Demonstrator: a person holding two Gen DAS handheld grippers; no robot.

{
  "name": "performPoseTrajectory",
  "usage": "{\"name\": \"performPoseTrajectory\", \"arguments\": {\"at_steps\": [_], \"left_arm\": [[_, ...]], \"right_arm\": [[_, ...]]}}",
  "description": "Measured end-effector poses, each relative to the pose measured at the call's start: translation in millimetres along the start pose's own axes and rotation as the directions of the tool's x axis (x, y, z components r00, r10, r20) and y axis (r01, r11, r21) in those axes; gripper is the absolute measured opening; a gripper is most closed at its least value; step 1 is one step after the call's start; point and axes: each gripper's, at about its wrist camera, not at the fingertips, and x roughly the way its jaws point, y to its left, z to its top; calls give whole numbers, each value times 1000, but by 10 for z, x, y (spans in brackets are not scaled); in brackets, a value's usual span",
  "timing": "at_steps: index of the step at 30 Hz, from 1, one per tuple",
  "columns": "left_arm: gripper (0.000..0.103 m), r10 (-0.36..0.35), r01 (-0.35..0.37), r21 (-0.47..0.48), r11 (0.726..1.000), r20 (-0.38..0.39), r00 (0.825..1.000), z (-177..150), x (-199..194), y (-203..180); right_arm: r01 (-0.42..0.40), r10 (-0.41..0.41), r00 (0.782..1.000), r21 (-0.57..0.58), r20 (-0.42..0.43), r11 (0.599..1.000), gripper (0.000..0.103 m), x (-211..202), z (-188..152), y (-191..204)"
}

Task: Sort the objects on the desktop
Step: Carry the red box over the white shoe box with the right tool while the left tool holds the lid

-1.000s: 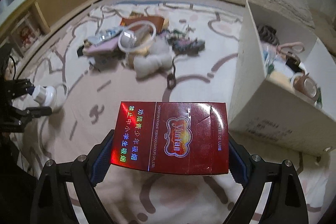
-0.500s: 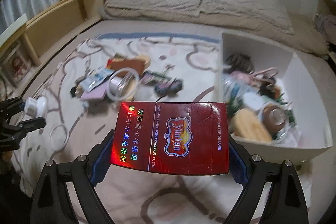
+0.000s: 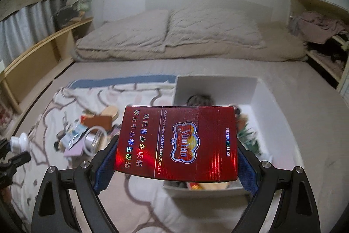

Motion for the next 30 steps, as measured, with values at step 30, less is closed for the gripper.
{"name": "performPoseTrajectory", "arguments": {"at_steps": [30], "left_arm": [[77, 6, -12, -40, 999, -167, 986, -67, 747, -73]], "right_arm": [[128, -126, 992, 176, -26, 976, 93, 215, 316, -713]]}}
